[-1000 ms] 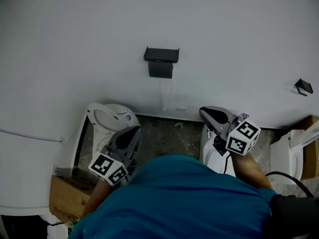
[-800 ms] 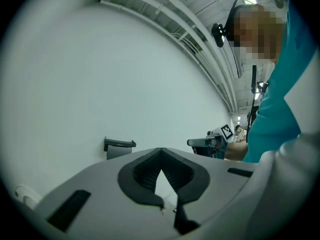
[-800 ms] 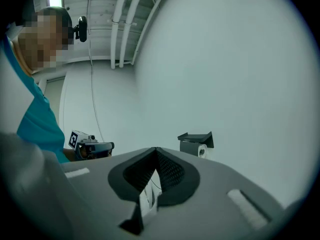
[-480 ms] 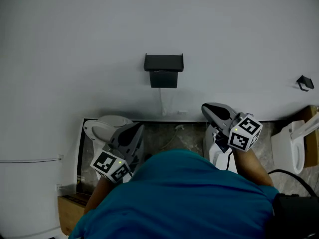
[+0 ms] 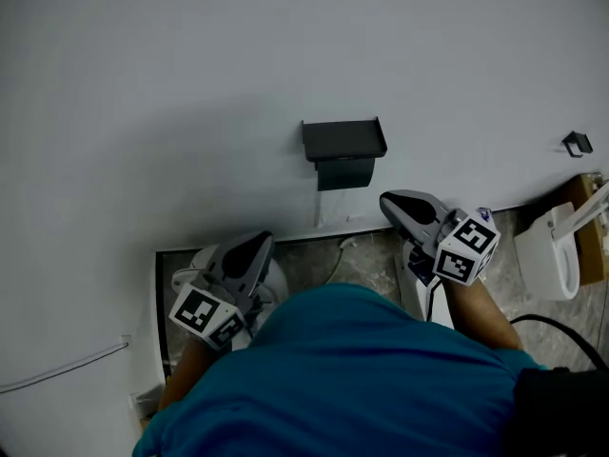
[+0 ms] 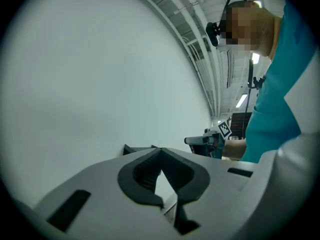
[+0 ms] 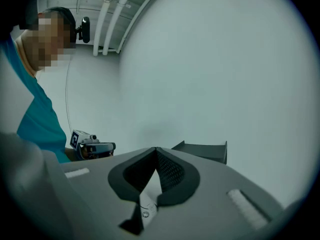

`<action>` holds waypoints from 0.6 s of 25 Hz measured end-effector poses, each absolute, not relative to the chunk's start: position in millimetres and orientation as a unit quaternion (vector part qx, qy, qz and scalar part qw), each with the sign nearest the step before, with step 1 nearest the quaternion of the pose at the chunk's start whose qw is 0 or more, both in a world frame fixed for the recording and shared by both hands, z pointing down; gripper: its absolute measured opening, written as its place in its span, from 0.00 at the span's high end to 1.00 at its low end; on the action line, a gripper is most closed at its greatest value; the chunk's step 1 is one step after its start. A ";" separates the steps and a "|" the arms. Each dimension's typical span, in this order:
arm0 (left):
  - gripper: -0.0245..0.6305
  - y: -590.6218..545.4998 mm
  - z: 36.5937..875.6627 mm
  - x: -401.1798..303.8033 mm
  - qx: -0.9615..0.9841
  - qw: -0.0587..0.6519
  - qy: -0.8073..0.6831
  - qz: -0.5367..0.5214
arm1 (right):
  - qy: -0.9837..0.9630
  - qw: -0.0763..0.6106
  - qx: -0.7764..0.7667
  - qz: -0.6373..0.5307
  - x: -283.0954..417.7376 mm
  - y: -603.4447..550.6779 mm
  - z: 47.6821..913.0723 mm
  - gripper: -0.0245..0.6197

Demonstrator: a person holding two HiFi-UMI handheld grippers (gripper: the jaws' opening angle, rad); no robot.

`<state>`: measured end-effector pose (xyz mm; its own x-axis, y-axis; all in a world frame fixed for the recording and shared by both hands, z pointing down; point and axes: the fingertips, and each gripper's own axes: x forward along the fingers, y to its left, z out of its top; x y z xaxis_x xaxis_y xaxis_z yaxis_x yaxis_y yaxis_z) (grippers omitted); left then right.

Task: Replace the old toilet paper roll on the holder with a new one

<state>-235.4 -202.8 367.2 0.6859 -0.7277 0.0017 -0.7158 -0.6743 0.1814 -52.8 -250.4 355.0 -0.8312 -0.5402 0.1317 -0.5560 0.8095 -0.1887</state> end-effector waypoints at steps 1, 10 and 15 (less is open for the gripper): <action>0.95 -207.2 369.8 -240.9 0.915 0.087 -0.393 -0.035 | -0.950 0.038 0.290 0.112 -57.8 -253.6 355.9 0.96; 0.95 -232.9 388.5 -231.7 0.920 0.097 -0.379 -0.029 | -0.953 0.041 0.279 0.111 -53.8 -275.9 362.5 0.96; 0.95 -266.9 390.0 -195.9 0.903 0.103 -0.417 -0.019 | -0.963 0.040 0.239 0.115 -21.5 -313.2 366.0 0.96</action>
